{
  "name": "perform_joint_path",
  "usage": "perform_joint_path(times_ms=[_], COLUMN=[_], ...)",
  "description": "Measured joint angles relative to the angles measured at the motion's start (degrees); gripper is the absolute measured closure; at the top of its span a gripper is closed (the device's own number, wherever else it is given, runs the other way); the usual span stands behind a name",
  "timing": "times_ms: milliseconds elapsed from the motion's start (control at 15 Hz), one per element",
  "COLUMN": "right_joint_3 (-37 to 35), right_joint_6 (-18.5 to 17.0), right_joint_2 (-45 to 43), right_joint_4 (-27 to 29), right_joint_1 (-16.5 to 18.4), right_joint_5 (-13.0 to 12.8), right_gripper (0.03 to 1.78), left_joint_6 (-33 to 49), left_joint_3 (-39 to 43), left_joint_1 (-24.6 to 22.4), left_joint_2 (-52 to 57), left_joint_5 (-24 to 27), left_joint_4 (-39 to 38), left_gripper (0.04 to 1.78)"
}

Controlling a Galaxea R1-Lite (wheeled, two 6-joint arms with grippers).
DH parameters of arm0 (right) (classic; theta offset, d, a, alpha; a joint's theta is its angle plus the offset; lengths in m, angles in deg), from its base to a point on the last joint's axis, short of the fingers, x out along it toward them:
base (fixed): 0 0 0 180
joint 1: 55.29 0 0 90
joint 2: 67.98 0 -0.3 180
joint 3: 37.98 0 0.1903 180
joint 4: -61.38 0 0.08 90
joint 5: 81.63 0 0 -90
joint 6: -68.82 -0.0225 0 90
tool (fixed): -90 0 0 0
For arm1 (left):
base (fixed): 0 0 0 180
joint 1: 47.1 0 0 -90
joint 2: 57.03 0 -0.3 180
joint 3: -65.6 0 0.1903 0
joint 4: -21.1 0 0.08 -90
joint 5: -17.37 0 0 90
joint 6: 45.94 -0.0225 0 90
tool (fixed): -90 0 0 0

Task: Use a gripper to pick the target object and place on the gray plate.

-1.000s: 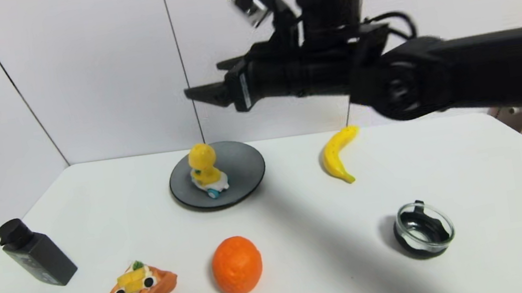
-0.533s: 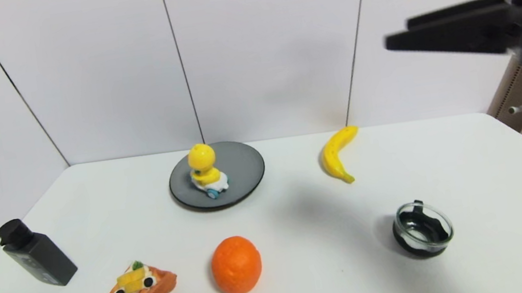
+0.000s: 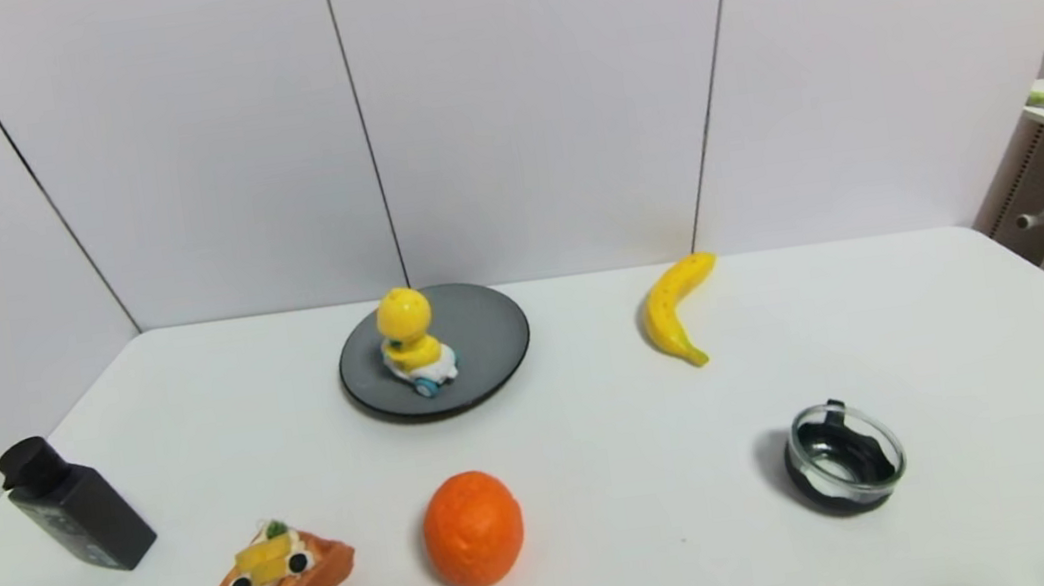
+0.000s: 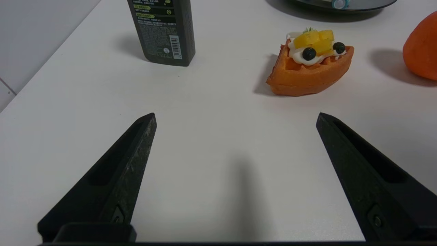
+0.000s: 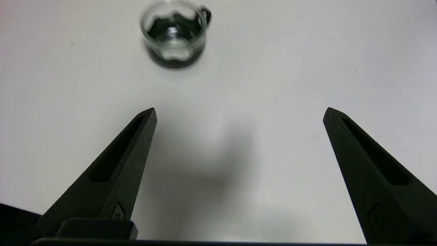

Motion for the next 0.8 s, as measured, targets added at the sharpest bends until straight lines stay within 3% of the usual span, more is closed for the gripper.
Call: perform_joint_path(times_ms=[133, 267, 533, 800], right_joint_3=[-11.39, -16.77, -19.27, -19.47], right_joint_6=[-0.61, -2.77, -10.63, -10.61], right_joint_2=[-8.24, -15.52, -24.11, -25.93], right_joint_4=[-6.56, -11.53, -14.06, -14.12], right_joint_1=[2.15, 3.5, 4.44, 4.52], right_joint_5=[-1.15, -1.78, -3.16, -3.29], right_gripper=[0.12, 0.12, 0.12, 0.12], left_joint_6=[0.01, 0.01, 0.01, 0.01], left_joint_3=[0.0, 0.0, 0.0, 0.0], left_joint_1=[0.0, 0.0, 0.0, 0.0], left_joint_2=[0.0, 0.0, 0.0, 0.0], left_joint_5=[0.0, 0.0, 0.0, 0.02], left_joint_4=[-0.02, 0.0, 0.0, 0.0], left_gripper=[0.13, 0.13, 0.13, 0.13])
